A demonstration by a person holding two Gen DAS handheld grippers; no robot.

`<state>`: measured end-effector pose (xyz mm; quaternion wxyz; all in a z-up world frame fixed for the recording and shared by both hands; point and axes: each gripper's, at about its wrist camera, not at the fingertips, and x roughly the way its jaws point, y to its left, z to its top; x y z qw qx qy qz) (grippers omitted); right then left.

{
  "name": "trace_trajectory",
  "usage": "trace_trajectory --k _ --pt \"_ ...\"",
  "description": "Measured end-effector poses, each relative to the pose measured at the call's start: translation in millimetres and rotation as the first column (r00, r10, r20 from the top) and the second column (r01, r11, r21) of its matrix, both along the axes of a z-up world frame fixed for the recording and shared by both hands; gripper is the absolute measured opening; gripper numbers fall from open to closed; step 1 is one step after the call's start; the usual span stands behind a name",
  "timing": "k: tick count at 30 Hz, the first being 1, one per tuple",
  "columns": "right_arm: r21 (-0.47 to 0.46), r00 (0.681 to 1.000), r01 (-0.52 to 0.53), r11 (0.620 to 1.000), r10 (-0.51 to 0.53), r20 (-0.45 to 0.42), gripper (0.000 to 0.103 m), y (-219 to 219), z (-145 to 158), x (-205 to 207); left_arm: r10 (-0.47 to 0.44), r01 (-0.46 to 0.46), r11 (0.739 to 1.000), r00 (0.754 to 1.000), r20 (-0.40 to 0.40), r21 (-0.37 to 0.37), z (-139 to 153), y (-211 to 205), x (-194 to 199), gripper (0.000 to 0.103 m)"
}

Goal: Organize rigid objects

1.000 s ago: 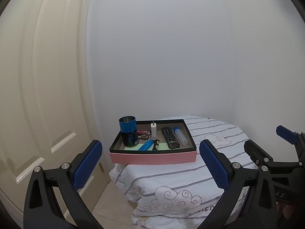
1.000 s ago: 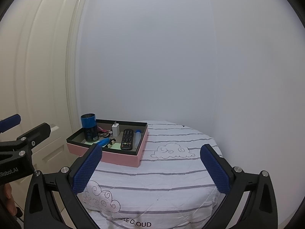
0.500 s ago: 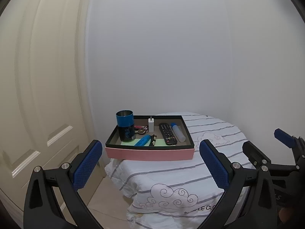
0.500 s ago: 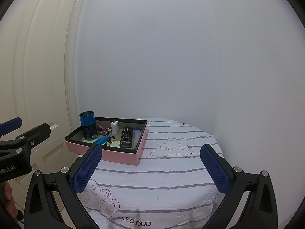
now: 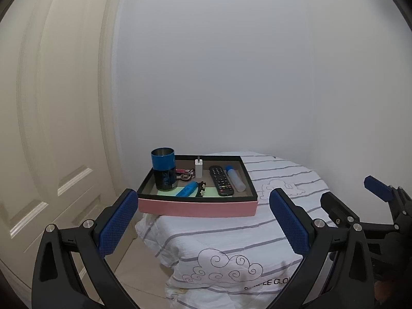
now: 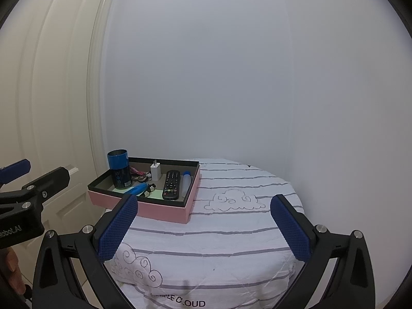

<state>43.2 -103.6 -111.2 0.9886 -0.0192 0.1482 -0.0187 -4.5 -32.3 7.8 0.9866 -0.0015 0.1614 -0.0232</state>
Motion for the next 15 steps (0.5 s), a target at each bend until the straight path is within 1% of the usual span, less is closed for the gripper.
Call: trace_trajectory --k 4,15 --pt "0.001 1.000 0.001 1.000 -0.001 -0.007 0.103 0.5 -0.9 1.8 -0.005 0.005 1.000 1.000 -0.006 -0.012 -1.8 0.6 1.6 0.103" --pt "0.000 1.000 0.003 1.000 -0.003 -0.015 0.103 1.5 -0.7 1.3 -0.003 0.003 1.000 1.000 -0.003 -0.005 -3.8 0.1 2.8 0.103"
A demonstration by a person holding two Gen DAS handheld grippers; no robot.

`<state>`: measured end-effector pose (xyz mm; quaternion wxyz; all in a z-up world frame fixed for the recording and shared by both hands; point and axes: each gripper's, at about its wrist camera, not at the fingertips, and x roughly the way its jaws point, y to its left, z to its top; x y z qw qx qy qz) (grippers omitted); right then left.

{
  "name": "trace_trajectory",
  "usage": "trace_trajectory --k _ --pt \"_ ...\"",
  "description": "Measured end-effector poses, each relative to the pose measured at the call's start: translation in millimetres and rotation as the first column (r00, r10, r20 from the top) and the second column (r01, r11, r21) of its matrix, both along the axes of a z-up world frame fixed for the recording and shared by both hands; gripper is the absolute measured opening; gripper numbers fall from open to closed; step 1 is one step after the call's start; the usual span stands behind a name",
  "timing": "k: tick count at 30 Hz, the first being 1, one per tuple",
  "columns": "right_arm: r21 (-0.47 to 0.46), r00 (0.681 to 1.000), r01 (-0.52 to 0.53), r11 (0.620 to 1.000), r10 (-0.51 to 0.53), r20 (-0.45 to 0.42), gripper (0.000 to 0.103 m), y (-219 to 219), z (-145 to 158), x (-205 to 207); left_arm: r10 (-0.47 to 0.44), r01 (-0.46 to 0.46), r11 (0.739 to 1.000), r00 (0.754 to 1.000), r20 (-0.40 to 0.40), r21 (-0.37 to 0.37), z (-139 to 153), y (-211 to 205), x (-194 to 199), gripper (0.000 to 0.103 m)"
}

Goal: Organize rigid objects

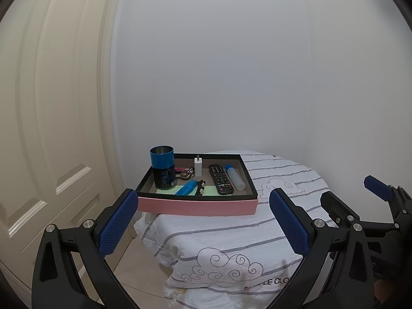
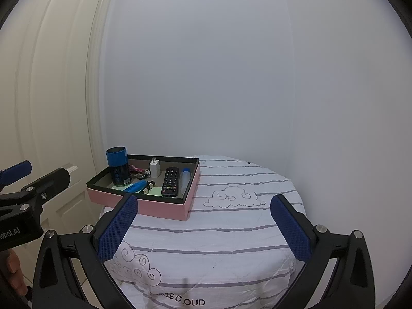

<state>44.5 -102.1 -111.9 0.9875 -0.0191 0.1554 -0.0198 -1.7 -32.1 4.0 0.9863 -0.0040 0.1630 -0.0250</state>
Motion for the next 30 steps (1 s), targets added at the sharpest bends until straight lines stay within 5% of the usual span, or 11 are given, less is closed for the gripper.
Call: trace_trajectory --k 30 --pt "0.009 1.000 -0.005 1.000 0.005 -0.024 0.103 -4.3 -3.9 7.6 -0.012 0.012 1.000 1.000 -0.014 0.023 -3.7 -3.3 3.6 0.103"
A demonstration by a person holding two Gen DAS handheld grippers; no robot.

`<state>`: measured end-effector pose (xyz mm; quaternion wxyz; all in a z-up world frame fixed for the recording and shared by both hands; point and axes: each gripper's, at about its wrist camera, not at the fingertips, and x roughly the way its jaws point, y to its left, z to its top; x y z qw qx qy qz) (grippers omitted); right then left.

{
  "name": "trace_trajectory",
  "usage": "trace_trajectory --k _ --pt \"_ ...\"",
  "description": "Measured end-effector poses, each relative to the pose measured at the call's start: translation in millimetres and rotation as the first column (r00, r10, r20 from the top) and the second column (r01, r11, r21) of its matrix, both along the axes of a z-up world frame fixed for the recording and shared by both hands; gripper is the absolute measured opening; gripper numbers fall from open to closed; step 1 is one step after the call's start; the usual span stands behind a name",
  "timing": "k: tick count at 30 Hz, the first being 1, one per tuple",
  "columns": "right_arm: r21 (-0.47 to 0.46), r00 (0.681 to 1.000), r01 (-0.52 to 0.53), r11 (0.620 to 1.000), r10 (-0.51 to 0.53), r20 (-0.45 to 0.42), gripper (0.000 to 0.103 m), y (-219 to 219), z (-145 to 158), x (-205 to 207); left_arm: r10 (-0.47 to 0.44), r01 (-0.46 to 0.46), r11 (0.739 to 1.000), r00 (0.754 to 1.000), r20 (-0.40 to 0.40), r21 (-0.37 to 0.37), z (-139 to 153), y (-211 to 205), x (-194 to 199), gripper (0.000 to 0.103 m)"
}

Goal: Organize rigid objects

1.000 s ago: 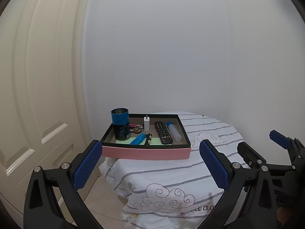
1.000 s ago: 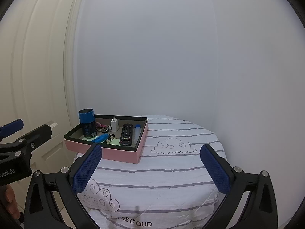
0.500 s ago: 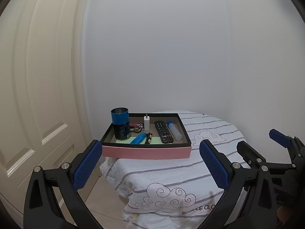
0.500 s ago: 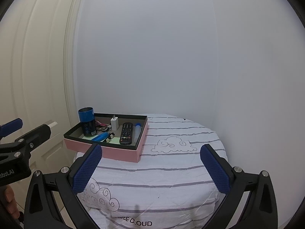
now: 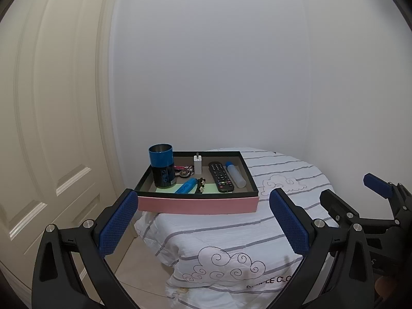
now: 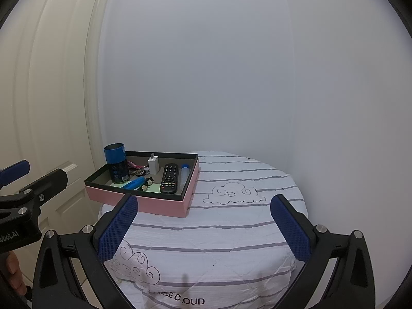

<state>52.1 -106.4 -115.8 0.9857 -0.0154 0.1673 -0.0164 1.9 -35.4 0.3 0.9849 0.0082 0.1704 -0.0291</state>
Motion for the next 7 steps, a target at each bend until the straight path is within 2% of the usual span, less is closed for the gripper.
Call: trace_trajectory --k 7 --pt "0.000 1.000 -0.003 1.000 0.003 -0.008 0.103 1.2 -1.4 4.6 0.009 -0.009 1.000 1.000 -0.008 0.006 -1.8 1.2 3.8 0.103"
